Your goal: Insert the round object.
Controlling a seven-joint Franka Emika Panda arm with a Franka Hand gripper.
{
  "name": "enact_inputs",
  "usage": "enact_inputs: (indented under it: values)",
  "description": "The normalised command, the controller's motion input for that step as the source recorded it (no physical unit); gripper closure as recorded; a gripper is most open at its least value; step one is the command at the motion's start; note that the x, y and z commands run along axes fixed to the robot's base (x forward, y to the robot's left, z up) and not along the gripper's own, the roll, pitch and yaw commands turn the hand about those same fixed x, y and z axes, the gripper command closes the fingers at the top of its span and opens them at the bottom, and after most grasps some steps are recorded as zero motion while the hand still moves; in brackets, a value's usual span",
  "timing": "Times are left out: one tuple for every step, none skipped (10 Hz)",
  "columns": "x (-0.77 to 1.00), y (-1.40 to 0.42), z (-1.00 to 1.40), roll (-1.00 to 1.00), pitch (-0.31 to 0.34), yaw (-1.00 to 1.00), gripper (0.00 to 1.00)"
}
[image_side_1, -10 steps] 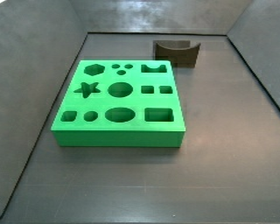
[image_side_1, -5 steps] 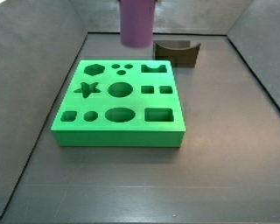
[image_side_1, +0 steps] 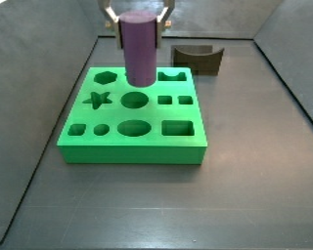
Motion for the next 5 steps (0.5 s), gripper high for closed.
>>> enact_inputs:
  values:
    - [0.00, 0.04, -0.37, 0.04, 0.000, 0.00, 1.00]
    - [0.00, 0.00, -0.35, 0.19, 0.020, 0.00, 1.00]
    - [0.00, 0.00, -0.45, 0.38, 0.000, 0.00, 1.00]
    - [0.00, 0.00, -0.54, 0.38, 0.029, 0.00, 1.00]
    - [-0.06, 0.03, -0.58, 0.27, 0.000, 0.00, 1.00]
